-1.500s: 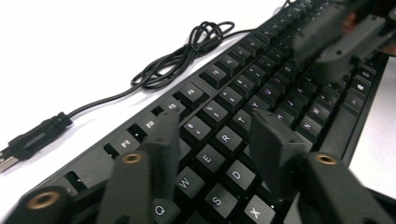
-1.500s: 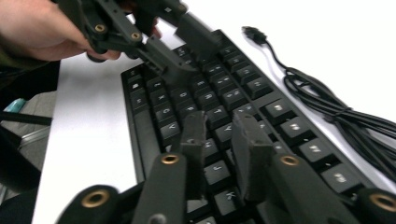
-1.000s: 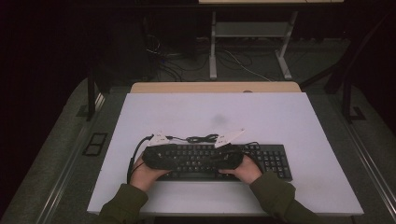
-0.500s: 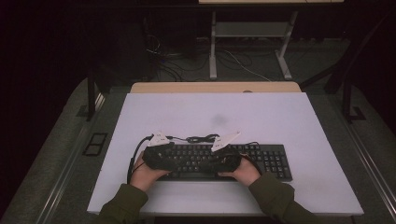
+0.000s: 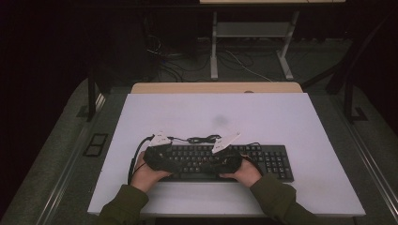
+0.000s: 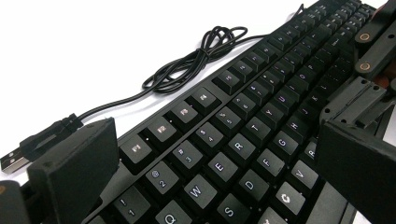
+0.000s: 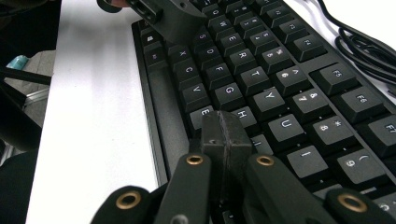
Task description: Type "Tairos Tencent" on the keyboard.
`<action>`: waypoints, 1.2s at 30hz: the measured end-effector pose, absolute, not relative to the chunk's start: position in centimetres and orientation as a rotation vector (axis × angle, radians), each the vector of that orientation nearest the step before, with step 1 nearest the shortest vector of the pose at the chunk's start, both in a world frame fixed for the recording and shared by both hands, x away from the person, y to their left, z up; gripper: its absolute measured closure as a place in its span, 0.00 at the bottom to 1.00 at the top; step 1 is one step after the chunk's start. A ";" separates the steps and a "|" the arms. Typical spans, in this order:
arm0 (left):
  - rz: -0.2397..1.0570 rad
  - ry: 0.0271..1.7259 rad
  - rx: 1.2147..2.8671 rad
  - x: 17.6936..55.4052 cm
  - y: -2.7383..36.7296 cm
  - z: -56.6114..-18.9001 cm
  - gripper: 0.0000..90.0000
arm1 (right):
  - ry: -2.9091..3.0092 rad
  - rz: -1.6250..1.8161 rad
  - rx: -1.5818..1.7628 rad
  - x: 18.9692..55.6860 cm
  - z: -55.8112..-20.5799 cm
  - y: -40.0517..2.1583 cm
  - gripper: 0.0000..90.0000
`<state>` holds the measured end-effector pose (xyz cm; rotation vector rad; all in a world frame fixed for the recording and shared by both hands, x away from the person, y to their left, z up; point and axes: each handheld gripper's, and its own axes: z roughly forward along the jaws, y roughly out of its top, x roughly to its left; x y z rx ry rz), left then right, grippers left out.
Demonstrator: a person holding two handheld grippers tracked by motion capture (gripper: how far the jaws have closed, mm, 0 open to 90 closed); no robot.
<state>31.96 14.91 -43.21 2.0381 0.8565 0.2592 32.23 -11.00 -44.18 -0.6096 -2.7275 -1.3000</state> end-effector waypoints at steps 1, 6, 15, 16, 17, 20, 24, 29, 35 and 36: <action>0.259 0.857 2.037 32.0 14.9 -43.2 0.00 | -2.728 -1.301 -0.608 32.2 -44.2 -11.0 0.99; 0.253 0.856 2.035 32.0 15.0 -43.2 0.00 | -2.735 -1.310 -0.612 32.3 -44.1 -11.1 0.98; 0.250 0.855 2.028 32.0 15.0 -43.1 0.00 | -2.711 -1.356 -0.614 32.4 -43.8 -11.5 0.95; 0.246 0.853 2.029 31.9 15.0 -43.1 0.00 | -2.711 -1.361 -0.616 32.4 -43.7 -11.5 0.93; 0.241 0.853 2.030 31.9 15.0 -43.0 0.00 | -2.708 -1.365 -0.623 32.4 -43.6 -11.6 0.91; 0.233 0.852 2.034 31.9 15.0 -43.0 0.00 | -2.693 -1.390 -0.639 32.6 -43.4 -11.8 0.88; 0.231 0.860 2.030 31.6 15.0 -42.8 0.00 | -2.673 -1.419 -0.669 32.8 -43.2 -12.3 0.81; 0.228 0.849 2.030 31.3 14.8 -42.5 0.00 | -2.655 -1.452 -0.708 33.1 -43.1 -12.7 0.68; 0.219 0.844 2.028 30.8 14.5 -42.4 0.01 | -2.648 -1.484 -0.763 33.5 -43.1 -13.2 0.51; 0.216 0.843 2.027 30.6 14.6 -42.3 0.02 | -2.649 -1.486 -0.773 33.6 -43.2 -13.3 0.48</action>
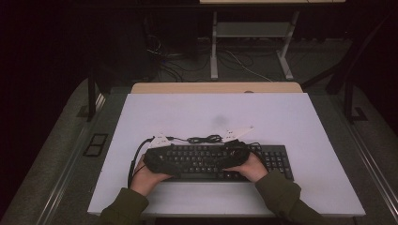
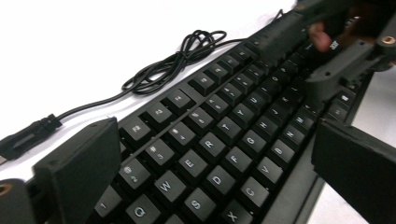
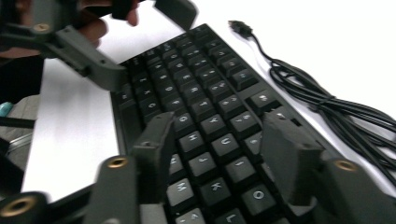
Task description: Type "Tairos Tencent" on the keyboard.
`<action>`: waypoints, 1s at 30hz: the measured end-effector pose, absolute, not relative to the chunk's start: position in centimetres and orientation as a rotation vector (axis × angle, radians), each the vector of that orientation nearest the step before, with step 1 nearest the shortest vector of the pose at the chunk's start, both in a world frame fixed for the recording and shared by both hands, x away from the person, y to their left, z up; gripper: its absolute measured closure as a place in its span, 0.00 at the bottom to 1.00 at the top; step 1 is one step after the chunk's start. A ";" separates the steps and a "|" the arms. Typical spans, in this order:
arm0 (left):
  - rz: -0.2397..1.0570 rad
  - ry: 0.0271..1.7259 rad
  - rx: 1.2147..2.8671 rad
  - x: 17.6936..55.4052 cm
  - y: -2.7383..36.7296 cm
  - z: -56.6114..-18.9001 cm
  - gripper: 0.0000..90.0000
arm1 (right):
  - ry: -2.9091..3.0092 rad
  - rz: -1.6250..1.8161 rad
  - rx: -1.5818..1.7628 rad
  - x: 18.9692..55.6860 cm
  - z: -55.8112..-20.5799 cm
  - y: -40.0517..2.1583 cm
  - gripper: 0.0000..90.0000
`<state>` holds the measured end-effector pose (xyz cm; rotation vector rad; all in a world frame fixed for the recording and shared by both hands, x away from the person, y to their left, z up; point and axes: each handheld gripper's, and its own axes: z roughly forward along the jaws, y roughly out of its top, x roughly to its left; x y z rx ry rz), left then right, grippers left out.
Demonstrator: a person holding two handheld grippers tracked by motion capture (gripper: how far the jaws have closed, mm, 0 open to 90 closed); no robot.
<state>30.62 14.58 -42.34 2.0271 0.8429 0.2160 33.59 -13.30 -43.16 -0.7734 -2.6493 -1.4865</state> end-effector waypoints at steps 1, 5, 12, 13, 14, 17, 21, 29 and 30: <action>0.215 0.841 2.028 30.5 14.6 -42.3 0.03 | -2.652 -1.487 -0.790 33.6 -43.2 -13.4 0.46; 0.214 0.836 2.017 30.0 14.9 -42.3 0.05 | -2.652 -1.499 -0.827 33.9 -43.3 -13.7 0.39; 0.201 0.820 2.016 29.7 15.0 -42.4 0.16 | -2.654 -1.529 -0.859 34.1 -43.3 -14.0 0.36; 0.200 0.811 2.021 29.8 15.0 -42.5 0.18 | -2.655 -1.530 -0.860 34.1 -43.3 -14.0 0.36; 0.195 0.805 2.019 29.7 15.0 -42.5 0.21 | -2.653 -1.532 -0.862 34.1 -43.3 -14.1 0.35; 0.181 0.781 2.019 29.6 15.0 -42.4 0.35 | -2.655 -1.530 -0.869 34.2 -43.4 -14.2 0.35; 0.157 0.749 2.046 29.5 14.9 -42.6 0.56 | -2.655 -1.529 -0.879 34.2 -43.4 -14.3 0.35; 0.107 0.726 2.090 29.7 14.7 -43.0 0.85 | -2.661 -1.527 -0.874 34.2 -43.5 -14.2 0.35; 0.101 0.723 2.096 29.7 14.6 -43.0 0.87 | -2.663 -1.523 -0.873 34.2 -43.5 -14.2 0.35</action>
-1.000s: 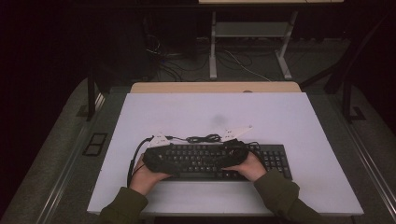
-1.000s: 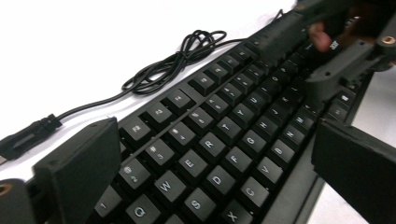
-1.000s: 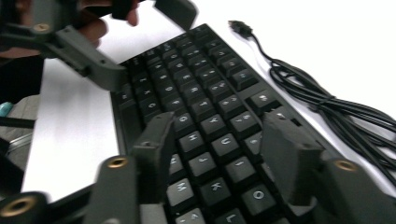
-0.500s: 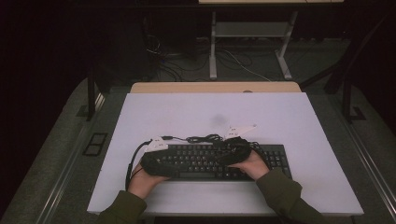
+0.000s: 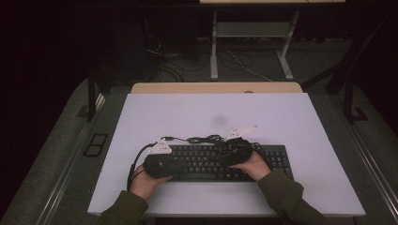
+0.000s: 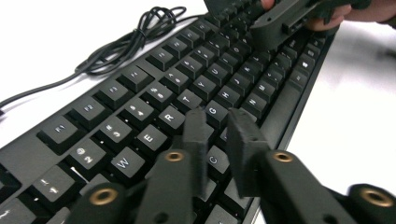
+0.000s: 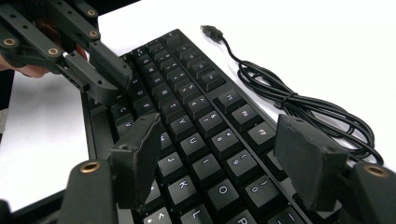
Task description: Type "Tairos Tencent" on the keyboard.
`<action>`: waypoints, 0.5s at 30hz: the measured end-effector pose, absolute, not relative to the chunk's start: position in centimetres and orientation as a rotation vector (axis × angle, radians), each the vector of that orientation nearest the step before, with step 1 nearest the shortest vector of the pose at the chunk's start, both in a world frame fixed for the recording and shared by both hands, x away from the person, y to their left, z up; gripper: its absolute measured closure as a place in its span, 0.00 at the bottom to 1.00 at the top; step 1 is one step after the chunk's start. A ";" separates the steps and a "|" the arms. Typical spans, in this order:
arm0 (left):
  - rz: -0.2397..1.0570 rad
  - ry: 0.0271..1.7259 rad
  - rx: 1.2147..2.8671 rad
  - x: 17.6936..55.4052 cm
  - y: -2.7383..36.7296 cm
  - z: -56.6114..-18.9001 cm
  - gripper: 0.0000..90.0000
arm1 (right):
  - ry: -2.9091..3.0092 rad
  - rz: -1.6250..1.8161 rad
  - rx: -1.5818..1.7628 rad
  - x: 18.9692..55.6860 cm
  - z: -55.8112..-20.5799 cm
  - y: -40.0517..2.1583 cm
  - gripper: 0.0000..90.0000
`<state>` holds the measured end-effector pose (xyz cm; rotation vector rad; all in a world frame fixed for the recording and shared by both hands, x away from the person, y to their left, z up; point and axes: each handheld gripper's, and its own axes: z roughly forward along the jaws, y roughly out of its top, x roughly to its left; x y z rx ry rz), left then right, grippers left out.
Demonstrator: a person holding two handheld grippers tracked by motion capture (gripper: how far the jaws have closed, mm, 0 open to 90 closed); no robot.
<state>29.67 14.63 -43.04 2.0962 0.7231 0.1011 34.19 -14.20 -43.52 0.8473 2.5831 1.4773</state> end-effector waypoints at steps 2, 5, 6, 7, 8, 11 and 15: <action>0.088 0.722 2.101 29.7 14.5 -43.1 0.92 | 2.585 1.476 0.848 34.2 -43.5 -14.2 0.35; 0.070 0.713 2.119 29.7 14.4 -43.2 0.98 | 2.584 1.477 0.847 34.2 -43.5 -14.2 0.35; 0.067 0.708 2.124 29.7 14.3 -43.3 0.99 | 2.583 1.477 0.847 34.2 -43.5 -14.2 0.35; 0.063 0.704 2.129 29.7 14.3 -43.3 0.99 | 2.583 1.479 0.846 34.2 -43.5 -14.2 0.35; 0.062 0.704 2.137 29.7 14.2 -43.3 0.99 | 2.582 1.479 0.844 34.2 -43.5 -14.2 0.35; 0.060 0.697 2.152 29.7 14.1 -43.4 0.99 | 2.582 1.479 0.844 34.2 -43.5 -14.2 0.35; 0.054 0.699 2.161 29.7 13.9 -43.6 0.99 | 2.580 1.479 0.845 34.2 -43.5 -14.2 0.35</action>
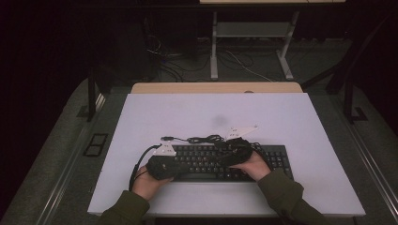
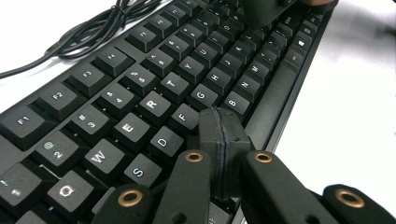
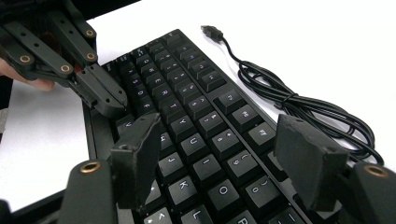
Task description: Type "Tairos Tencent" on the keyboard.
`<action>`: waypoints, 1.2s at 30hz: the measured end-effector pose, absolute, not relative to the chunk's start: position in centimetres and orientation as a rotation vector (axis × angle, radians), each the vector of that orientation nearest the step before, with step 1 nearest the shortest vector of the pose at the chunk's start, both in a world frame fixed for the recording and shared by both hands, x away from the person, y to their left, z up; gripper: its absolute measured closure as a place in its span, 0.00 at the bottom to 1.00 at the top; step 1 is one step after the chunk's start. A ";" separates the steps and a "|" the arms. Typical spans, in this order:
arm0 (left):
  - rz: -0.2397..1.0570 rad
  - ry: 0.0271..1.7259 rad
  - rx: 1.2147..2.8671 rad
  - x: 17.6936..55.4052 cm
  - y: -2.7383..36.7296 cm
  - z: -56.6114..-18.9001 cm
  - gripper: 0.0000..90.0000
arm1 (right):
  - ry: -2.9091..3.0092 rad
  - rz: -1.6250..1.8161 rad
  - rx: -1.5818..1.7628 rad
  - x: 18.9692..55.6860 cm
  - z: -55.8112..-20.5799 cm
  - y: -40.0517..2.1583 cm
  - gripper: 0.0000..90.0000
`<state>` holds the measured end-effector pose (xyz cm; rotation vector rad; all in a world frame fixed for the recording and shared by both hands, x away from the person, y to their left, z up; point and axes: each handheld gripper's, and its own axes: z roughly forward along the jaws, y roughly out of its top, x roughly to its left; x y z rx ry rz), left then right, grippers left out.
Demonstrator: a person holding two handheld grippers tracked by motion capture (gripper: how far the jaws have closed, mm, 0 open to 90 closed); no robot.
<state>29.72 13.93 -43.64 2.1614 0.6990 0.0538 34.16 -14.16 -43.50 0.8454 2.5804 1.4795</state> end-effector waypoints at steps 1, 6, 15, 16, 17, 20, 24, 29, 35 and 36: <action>0.055 0.696 2.167 29.7 13.9 -43.7 0.99 | 2.580 1.480 0.847 34.2 -43.5 -14.2 0.35; 0.059 0.693 2.185 29.7 13.8 -43.7 0.99 | 2.579 1.481 0.845 34.1 -43.5 -14.1 0.35; 0.067 0.697 2.163 29.7 13.9 -43.3 0.99 | 2.577 1.484 0.844 34.1 -43.5 -14.1 0.35; 0.065 0.699 2.160 29.7 13.9 -43.3 0.99 | 2.577 1.482 0.845 34.2 -43.5 -14.2 0.35; 0.068 0.699 2.158 29.7 13.9 -43.3 0.99 | 2.577 1.482 0.844 34.2 -43.5 -14.2 0.35; 0.072 0.699 2.149 29.8 14.0 -43.2 0.99 | 2.578 1.481 0.845 34.2 -43.5 -14.2 0.35; 0.084 0.695 2.145 29.9 14.1 -43.0 0.99 | 2.579 1.481 0.844 34.1 -43.5 -14.1 0.35; 0.100 0.699 2.141 30.2 14.1 -42.8 0.99 | 2.586 1.476 0.843 34.1 -43.6 -14.1 0.35; 0.115 0.713 2.129 30.5 14.4 -42.7 0.99 | 2.585 1.479 0.844 34.1 -43.6 -14.1 0.35; 0.120 0.713 2.128 30.6 14.4 -42.7 0.99 | 2.585 1.479 0.843 34.1 -43.6 -14.1 0.35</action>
